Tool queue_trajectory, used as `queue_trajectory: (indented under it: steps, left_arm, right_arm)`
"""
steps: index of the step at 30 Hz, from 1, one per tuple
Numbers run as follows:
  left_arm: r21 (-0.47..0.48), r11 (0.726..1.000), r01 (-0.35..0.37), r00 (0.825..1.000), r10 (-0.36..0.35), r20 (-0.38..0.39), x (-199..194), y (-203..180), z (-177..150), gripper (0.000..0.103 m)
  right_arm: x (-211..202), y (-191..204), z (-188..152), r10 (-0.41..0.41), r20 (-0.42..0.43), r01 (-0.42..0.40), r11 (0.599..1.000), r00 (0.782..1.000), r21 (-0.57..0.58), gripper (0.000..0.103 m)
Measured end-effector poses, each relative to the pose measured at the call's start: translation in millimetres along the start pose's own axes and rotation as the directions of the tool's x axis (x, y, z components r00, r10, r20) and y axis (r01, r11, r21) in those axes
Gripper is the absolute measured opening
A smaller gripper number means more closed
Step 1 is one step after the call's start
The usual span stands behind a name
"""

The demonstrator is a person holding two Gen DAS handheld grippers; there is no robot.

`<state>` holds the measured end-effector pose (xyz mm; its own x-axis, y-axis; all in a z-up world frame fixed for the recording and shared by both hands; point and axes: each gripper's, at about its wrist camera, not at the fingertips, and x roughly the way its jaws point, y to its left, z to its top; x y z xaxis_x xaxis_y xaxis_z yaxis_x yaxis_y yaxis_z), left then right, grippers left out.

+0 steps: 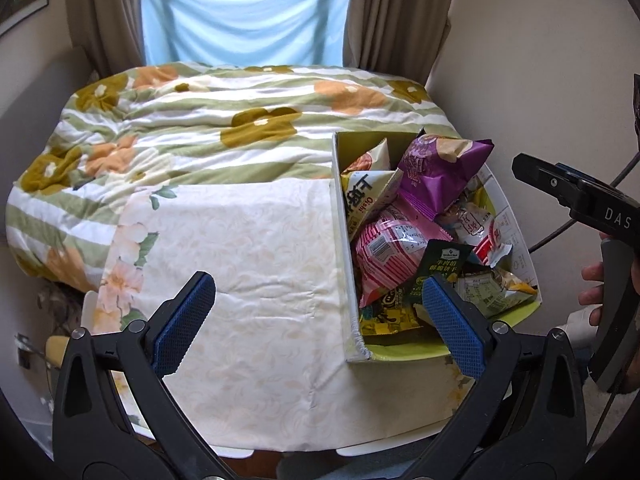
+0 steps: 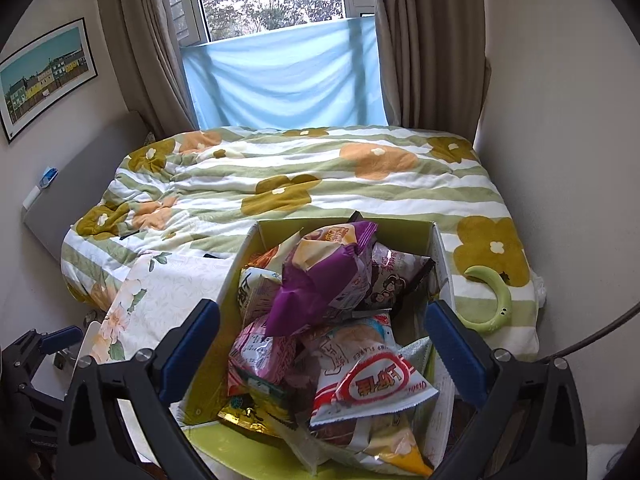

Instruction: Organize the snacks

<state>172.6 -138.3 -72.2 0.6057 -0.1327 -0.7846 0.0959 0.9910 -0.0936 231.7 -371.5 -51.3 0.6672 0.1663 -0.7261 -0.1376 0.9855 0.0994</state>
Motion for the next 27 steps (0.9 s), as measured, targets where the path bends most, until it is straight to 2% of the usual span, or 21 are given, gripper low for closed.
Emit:
queue_trajectory:
  steps: [6,12,18,27]
  left_arm:
    - [0.031,0.999,-0.030,0.991,0.026,0.131,-67,26,-17,0.102]
    - [0.047,0.993,-0.107,0.959,0.091,0.267,-127,48,-49,0.103]
    - [0.052,0.993,-0.102,0.947,0.081,0.312,-161,63,-78,0.103]
    - [0.044,0.995,-0.093,0.941,0.074,0.331,-177,72,-100,0.103]
  right_arm:
    - [-58,45,-22,-0.046,0.096,0.047,0.999,0.994,-0.013,0.102]
    - [-110,89,-58,-0.114,0.180,0.117,0.993,0.977,-0.007,0.102]
    - [-139,122,-96,-0.132,0.206,0.138,0.990,0.969,-0.015,0.102]
    - [-158,142,-124,-0.155,0.212,0.156,0.988,0.965,0.013,0.102]
